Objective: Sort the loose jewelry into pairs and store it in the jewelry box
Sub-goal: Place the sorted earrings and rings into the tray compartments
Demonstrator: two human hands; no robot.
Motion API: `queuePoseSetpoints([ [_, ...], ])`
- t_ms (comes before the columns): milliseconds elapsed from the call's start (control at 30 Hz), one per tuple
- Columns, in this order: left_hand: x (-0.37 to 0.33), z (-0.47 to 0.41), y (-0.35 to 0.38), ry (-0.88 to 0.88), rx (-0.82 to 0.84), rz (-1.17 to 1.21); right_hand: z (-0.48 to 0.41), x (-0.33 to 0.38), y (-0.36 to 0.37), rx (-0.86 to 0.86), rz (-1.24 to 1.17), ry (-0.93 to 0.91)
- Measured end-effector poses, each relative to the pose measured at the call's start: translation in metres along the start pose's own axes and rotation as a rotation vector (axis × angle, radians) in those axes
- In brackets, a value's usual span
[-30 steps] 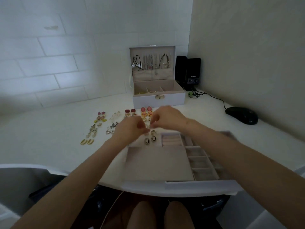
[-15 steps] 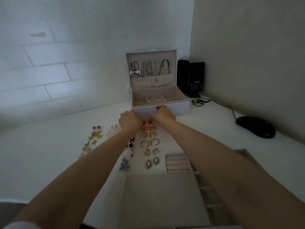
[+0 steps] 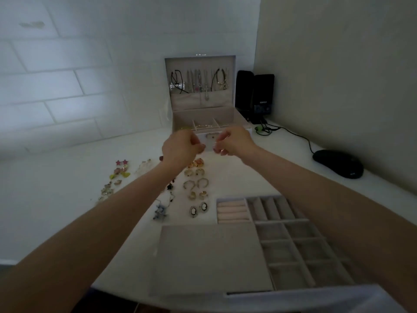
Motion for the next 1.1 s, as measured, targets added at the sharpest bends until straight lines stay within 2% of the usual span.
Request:
queuePoseSetpoints([
  [133, -0.036, 0.041, 0.004, 0.174, 0.283, 0.175, 0.054, 0.005, -0.033, 0.140, -0.088, 0.007],
  [233, -0.061, 0.070, 0.012, 0.303, 0.506, 0.264, 0.090, 0.003, -0.057, 0.165, -0.116, 0.033],
  [367, -0.083, 0.099, 0.026, 0.449, 0.701, 0.268, 0.129, 0.000, -0.082, 0.149, -0.121, 0.076],
  [467, -0.091, 0.109, 0.038, 0.517, 0.773, 0.149, 0.148, -0.002, -0.084, 0.146, -0.049, 0.069],
  [700, -0.087, 0.115, 0.056, 0.571, 0.740, -0.085, 0.158, -0.013, -0.072, 0.165, -0.075, 0.119],
  [867, -0.088, 0.114, 0.057, 0.629, 0.625, -0.189, 0.160, -0.012, -0.073, 0.161, -0.039, 0.101],
  [1100, -0.087, 0.124, 0.055, 0.730, 0.607, -0.185, 0.161, -0.008, -0.066, 0.066, 0.022, 0.029],
])
Point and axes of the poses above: each hand's wrist, its own z-axis away from the middle knuckle, its own y-axis out of the palm, x = y × z, the point moved 7 cm from there along -z, towards the middle knuckle, and after that the axes turned 12 degrees about -y, right-handed, at the moved point
